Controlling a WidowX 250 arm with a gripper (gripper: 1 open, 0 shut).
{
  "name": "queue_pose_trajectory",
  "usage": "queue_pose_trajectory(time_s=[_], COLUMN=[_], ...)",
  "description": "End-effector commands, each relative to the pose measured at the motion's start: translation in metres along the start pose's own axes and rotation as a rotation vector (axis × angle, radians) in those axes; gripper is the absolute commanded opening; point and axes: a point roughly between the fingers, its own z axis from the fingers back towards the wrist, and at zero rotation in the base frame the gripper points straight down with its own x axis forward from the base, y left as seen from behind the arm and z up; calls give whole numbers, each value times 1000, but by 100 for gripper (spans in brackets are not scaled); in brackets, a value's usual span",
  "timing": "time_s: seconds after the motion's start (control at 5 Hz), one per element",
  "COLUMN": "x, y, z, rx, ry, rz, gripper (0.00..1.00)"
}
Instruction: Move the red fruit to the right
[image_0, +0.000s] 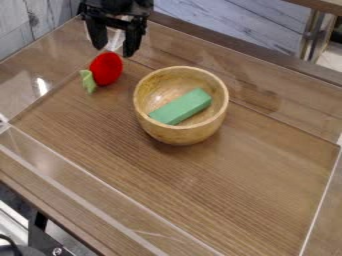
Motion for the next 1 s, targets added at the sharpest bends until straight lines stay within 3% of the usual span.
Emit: queue_pose_trajectory(time_s=[0.0, 0.4, 0.8], x=[3, 6, 16], y=[15, -3, -1], z=[41, 34, 1], rx=[34, 52, 70], ry=[-94, -88, -81], rz=[-2, 90, 119], gripper=[100, 100, 100])
